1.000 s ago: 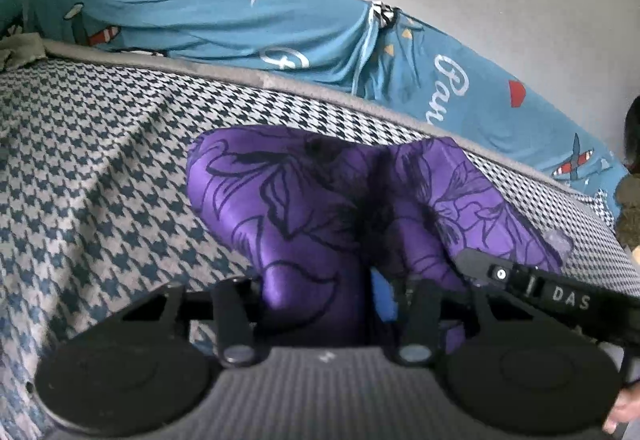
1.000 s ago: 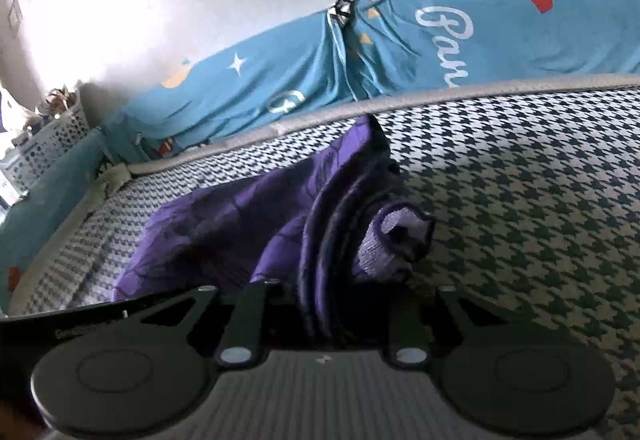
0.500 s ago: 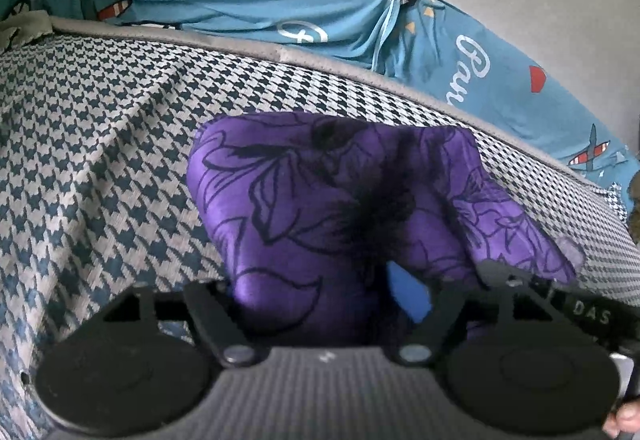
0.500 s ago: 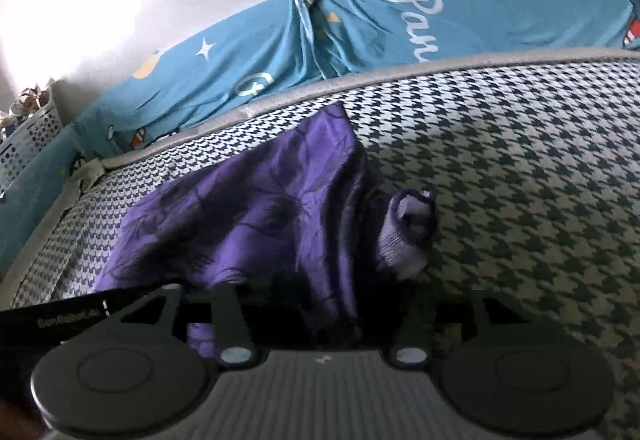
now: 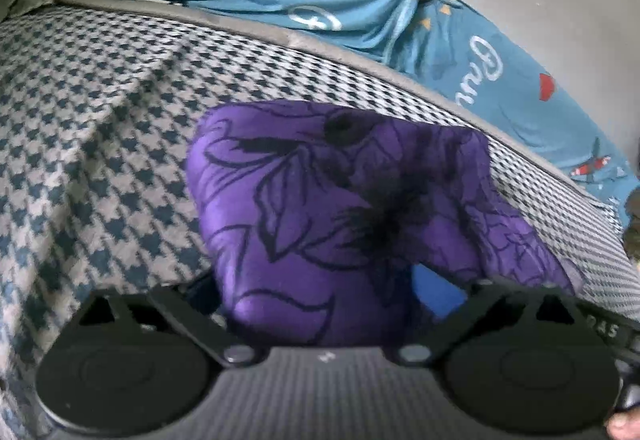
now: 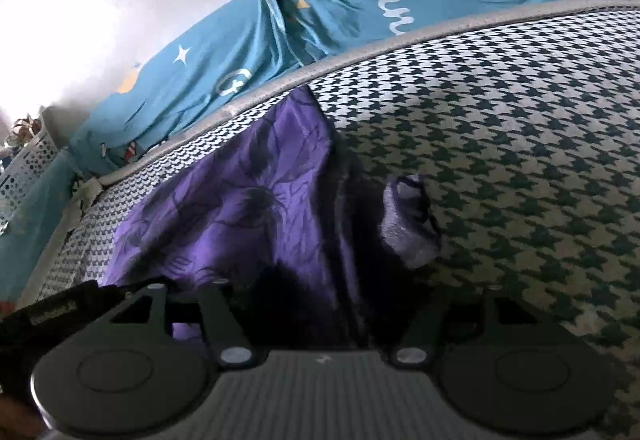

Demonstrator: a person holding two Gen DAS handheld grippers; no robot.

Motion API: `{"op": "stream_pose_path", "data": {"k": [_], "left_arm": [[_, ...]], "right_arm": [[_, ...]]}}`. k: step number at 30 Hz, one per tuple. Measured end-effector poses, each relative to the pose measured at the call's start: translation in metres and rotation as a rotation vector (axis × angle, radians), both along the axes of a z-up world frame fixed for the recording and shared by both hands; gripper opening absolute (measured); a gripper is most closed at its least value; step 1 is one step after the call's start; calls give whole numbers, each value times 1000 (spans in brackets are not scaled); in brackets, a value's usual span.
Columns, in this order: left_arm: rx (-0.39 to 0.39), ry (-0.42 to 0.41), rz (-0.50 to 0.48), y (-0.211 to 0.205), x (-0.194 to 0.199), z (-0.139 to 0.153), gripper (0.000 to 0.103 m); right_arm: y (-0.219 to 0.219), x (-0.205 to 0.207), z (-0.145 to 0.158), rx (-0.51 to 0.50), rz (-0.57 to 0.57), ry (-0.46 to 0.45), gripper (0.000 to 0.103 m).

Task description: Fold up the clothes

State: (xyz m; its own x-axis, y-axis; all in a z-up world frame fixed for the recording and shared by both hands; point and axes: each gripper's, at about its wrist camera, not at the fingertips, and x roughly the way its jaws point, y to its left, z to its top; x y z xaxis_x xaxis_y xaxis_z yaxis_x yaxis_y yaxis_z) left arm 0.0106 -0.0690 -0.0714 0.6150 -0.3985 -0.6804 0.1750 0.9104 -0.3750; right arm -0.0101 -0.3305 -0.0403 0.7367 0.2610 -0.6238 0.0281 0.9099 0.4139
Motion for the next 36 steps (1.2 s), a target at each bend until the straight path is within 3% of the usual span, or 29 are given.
{"op": "stream_pose_path", "data": {"k": [3, 5, 9, 24, 36], "left_arm": [[-18, -3, -15, -3, 0, 3, 73], [-31, -13, -9, -3, -2, 7, 64], [-85, -34, 22, 6, -3, 18, 46], [-95, -134, 72, 32, -14, 58, 45], [-80, -171, 216, 82, -18, 91, 45]], "right_arm": [[4, 3, -1, 10, 23, -10, 48], [7, 4, 0, 11, 40, -17, 29], [17, 0, 7, -23, 64, -52, 24], [52, -9, 44, -68, 145, -181, 22], [103, 7, 62, -57, 249, -239, 22]]}}
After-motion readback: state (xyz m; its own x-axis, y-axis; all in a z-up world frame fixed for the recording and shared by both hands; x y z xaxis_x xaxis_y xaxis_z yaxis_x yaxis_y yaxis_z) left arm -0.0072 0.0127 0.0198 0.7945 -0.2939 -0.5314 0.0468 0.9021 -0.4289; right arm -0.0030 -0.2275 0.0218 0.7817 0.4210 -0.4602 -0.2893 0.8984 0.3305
